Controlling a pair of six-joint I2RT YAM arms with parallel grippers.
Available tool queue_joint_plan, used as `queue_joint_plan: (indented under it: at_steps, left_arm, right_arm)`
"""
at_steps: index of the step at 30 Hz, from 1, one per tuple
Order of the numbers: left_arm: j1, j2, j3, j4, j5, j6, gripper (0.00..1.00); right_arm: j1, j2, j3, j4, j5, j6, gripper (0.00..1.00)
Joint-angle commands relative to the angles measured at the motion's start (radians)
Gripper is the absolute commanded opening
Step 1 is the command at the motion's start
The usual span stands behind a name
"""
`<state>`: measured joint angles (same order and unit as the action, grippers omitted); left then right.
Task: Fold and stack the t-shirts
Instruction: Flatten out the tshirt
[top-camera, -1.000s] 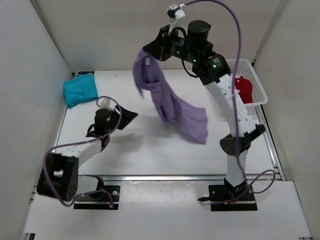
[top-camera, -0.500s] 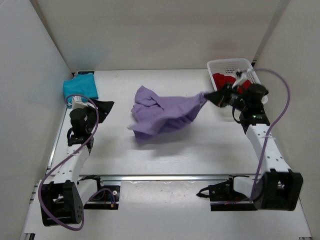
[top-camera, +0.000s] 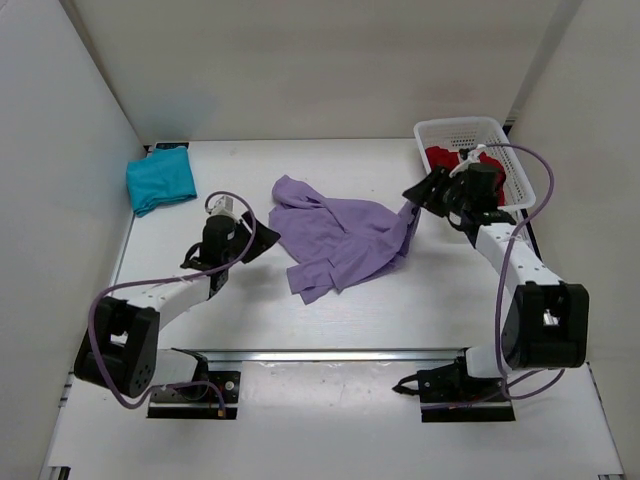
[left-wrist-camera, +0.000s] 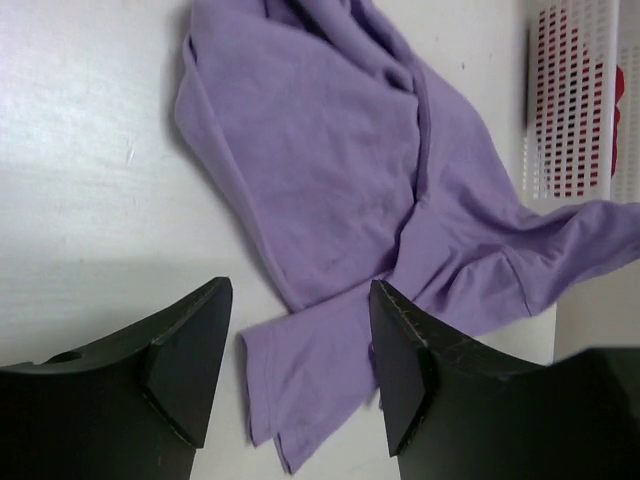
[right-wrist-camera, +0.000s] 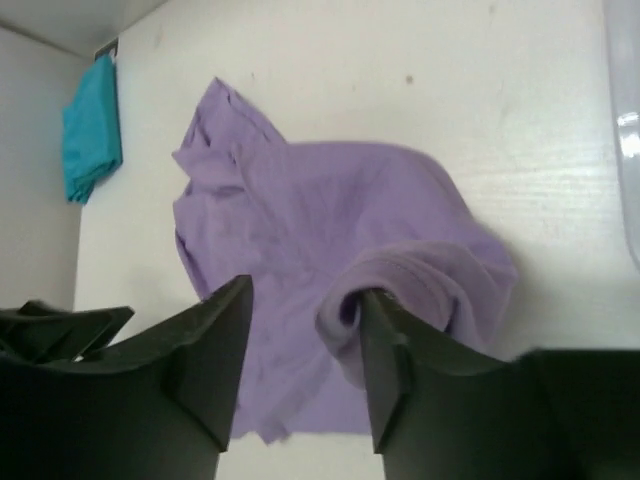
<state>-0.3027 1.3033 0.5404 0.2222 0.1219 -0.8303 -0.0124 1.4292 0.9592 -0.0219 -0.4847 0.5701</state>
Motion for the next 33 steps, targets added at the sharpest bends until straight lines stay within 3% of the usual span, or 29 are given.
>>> queue_joint_plan:
  at_steps: [1, 4, 9, 11, 15, 17, 21, 28, 31, 33]
  left_arm:
    - [-0.001, 0.02, 0.075, 0.02, -0.12, 0.048, 0.67]
    - [0.071, 0.111, 0.095, 0.054, -0.091, 0.028, 0.6]
    - [0.094, 0.299, 0.206, 0.037, -0.045, 0.026, 0.56]
    - [0.08, 0.371, 0.23, 0.042, -0.047, 0.026, 0.55]
    - [0.07, 0.445, 0.283, 0.062, -0.013, 0.02, 0.59]
    - [0.059, 0.474, 0.299, 0.065, -0.002, 0.02, 0.59]
    - [0.04, 0.493, 0.326, 0.071, -0.011, 0.014, 0.6]
    - [0.039, 0.553, 0.382, 0.065, 0.001, 0.0, 0.23]
    - [0.045, 0.536, 0.382, 0.066, -0.002, -0.006, 0.09]
    - [0.039, 0.501, 0.363, 0.069, -0.016, -0.006, 0.01]
  right_arm:
    - [0.096, -0.088, -0.008, -0.072, 0.262, -0.035, 0.48]
    - [0.182, -0.145, -0.14, -0.032, 0.34, -0.022, 0.53]
    - [0.255, -0.209, -0.276, -0.046, 0.455, -0.035, 0.5]
    - [0.334, -0.236, -0.312, -0.03, 0.469, -0.059, 0.36]
    - [0.541, -0.187, -0.304, -0.055, 0.526, -0.072, 0.26]
    - [0.642, -0.161, -0.339, -0.012, 0.502, -0.058, 0.31]
    - [0.678, -0.051, -0.338, 0.074, 0.445, -0.019, 0.52]
    - [0.683, 0.105, -0.297, 0.126, 0.402, -0.016, 0.55]
    - [0.68, 0.129, -0.28, 0.132, 0.4, -0.001, 0.24]
    - [0.674, 0.108, -0.281, 0.137, 0.4, 0.002, 0.15]
